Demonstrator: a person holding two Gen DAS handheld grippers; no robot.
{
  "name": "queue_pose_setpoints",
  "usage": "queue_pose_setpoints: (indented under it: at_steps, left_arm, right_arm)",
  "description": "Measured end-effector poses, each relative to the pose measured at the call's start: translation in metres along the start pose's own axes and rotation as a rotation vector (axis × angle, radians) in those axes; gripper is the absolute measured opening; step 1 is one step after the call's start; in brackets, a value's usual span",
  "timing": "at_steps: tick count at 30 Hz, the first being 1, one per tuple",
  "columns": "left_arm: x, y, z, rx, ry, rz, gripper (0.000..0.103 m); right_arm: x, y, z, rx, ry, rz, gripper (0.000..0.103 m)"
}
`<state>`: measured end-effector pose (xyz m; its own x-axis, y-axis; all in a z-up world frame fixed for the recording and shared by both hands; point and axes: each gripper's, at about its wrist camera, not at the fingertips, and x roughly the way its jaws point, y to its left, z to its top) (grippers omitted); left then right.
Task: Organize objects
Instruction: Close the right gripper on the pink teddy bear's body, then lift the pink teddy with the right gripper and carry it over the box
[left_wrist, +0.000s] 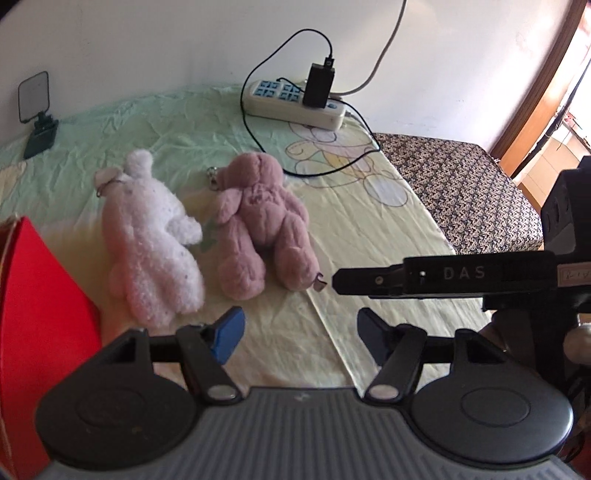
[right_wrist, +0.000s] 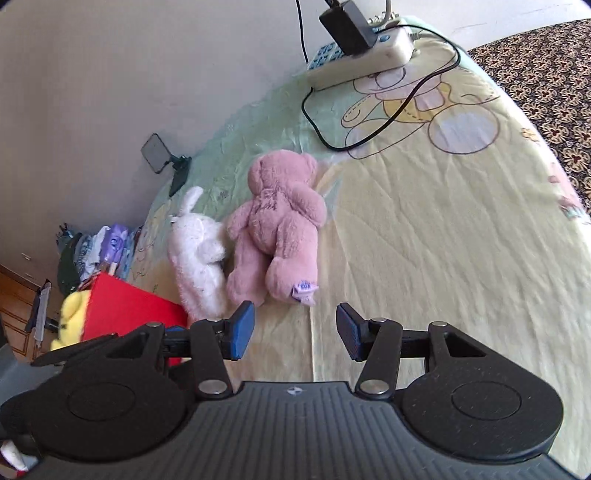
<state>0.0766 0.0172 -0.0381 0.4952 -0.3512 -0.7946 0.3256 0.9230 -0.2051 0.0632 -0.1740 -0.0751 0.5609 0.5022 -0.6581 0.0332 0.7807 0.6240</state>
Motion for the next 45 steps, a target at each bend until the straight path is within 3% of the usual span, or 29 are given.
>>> queue_pose_setpoints:
  at_steps: [7,10,11,14,24,29,35,38,40,44,45]
  left_arm:
    - [0.027,0.016,0.011,-0.043,0.022,0.024,0.062]
    - [0.037,0.023,0.014,-0.060,0.034,0.028,0.062]
    - [0.040,0.024,0.015,-0.066,0.038,0.030,0.058]
    - [0.047,0.028,0.015,-0.087,0.059,0.014,0.050]
    - [0.021,0.017,-0.016,-0.033,0.103,-0.072,0.048]
    - [0.002,-0.002,-0.046,0.004,0.146,-0.161,0.048]
    - [-0.010,-0.027,-0.087,0.073,0.199,-0.211,0.049]
    - [-0.009,-0.033,-0.097,0.094,0.205,-0.203,0.055]
    - [-0.005,-0.035,-0.097,0.097,0.204,-0.195,0.059]
    - [0.007,-0.037,-0.087,0.074,0.183,-0.197,0.071]
    - [0.011,-0.038,-0.084,0.072,0.180,-0.203,0.071]
  right_arm:
    - [0.037,-0.001,0.017,0.074,0.002,0.030,0.052]
    - [0.050,0.004,0.019,0.062,0.009,0.038,0.044]
    - [0.052,0.006,0.019,0.048,0.012,0.030,0.035]
    - [0.053,0.008,0.018,0.036,0.023,0.032,0.033]
    - [-0.001,-0.008,-0.007,0.041,0.078,0.069,0.032]
    - [-0.036,-0.005,-0.045,0.030,0.134,0.078,0.032]
    - [-0.068,0.000,-0.097,0.034,0.196,0.044,0.033]
    - [-0.079,0.000,-0.110,0.026,0.176,0.008,0.036]
    - [-0.083,-0.002,-0.107,0.031,0.112,-0.038,0.038]
    - [-0.080,-0.010,-0.092,0.073,0.008,-0.027,0.060]
    - [-0.076,-0.010,-0.089,0.073,-0.005,-0.046,0.061]
